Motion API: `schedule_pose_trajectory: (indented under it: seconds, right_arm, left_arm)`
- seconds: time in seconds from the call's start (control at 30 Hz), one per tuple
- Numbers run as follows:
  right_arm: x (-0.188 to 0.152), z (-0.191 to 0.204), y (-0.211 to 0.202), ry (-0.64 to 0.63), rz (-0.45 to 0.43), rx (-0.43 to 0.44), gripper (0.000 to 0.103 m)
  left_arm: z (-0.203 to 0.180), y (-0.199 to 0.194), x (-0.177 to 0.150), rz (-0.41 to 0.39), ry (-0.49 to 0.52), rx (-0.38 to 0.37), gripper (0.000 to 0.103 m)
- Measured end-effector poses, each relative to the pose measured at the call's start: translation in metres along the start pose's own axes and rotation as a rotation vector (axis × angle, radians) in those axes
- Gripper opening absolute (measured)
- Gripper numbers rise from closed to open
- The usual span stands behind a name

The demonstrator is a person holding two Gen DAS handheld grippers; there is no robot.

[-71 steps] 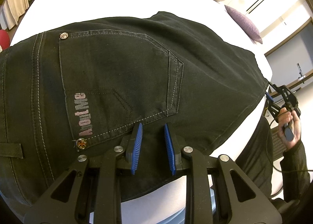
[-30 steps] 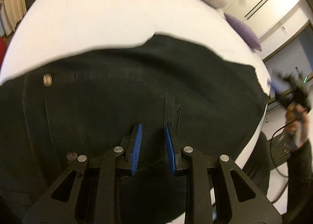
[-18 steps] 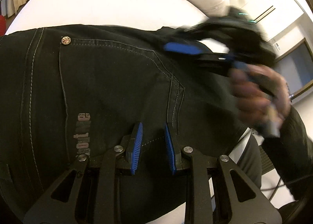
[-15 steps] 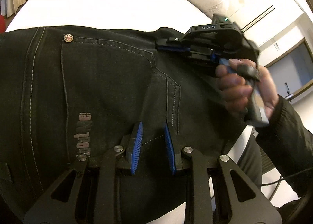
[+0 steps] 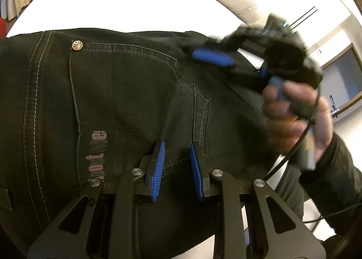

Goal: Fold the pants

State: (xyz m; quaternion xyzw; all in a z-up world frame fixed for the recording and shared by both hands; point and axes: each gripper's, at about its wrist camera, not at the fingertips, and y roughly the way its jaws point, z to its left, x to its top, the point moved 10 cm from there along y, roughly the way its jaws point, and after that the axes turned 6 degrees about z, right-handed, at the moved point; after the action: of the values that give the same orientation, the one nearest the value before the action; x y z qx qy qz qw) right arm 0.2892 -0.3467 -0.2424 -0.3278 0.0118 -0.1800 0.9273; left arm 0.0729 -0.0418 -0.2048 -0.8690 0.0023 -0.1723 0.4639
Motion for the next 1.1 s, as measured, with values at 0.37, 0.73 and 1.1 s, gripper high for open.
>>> schedule_pose_trajectory:
  seconds: [0.37, 0.73, 1.1]
  right_arm:
    - [0.045, -0.181, -0.205, 0.385, -0.492, -0.04, 0.0]
    - [-0.001, -0.321, -0.42, 0.682, -0.912, -0.316, 0.0]
    - [-0.028, -0.125, -0.247, 0.24, -0.476, 0.054, 0.032]
  left_arm:
    - [-0.006, 0.006, 0.006, 0.014, 0.0, 0.011, 0.022]
    - [-0.01, 0.007, 0.01, 0.014, 0.006, 0.021, 0.022]
    - [-0.015, 0.005, 0.006, 0.01, 0.007, 0.053, 0.023]
